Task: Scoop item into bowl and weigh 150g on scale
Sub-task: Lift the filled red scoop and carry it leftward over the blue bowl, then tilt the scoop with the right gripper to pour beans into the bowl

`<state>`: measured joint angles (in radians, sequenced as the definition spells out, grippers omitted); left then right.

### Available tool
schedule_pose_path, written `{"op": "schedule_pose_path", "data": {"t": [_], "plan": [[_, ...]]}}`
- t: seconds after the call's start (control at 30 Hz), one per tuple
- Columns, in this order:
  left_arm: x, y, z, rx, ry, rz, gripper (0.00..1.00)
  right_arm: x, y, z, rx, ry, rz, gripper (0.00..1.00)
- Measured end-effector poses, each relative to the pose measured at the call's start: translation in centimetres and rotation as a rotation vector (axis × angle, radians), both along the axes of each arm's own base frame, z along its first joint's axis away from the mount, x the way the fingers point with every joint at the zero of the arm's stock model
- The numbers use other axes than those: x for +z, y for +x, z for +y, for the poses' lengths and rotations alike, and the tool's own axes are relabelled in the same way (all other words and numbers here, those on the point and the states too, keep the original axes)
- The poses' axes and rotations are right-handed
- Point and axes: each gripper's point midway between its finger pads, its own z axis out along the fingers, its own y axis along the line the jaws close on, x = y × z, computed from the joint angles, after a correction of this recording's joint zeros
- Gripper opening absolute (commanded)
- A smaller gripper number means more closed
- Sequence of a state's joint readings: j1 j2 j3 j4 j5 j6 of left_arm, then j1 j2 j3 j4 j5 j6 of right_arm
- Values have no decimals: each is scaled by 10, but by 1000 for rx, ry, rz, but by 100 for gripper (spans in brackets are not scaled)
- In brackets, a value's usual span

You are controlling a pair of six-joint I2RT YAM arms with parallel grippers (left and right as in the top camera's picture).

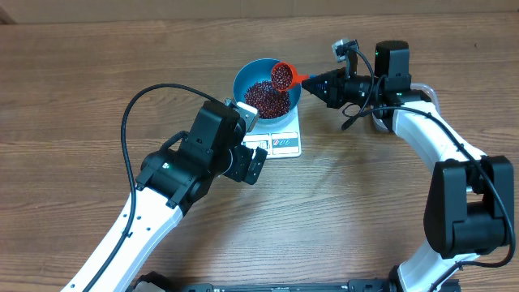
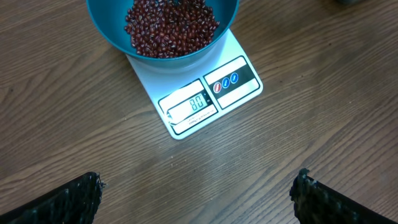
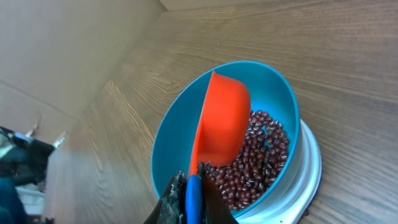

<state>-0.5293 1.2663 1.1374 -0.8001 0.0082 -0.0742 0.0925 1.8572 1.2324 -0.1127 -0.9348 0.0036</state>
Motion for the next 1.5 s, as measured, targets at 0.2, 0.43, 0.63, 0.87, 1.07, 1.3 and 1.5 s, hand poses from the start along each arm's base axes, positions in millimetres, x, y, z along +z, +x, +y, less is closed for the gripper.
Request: {"op": "schedule_pose_path", "data": {"t": [0.2,0.43,0.63,0.87,1.07,1.3,1.5], "plan": [[0,0,0,0,0,0,100,-1,0,0,44,-45,-99,4],[0,0,0,0,0,0,100,-1,-1,0,103,-104,-234,4],[0,0,0,0,0,0,100,-1,-1,0,141,-144,-325,4],[0,0,0,0,0,0,100,0,0,0,177,-180,-411,4],[0,0,0,0,0,0,100,1,1,0,203,-208,-488,4],[0,0,0,0,0,0,100,4,3,0,215,-223,-538,4],[0,0,0,0,0,0,100,3,3,0,218,-226,-544,4]]}}
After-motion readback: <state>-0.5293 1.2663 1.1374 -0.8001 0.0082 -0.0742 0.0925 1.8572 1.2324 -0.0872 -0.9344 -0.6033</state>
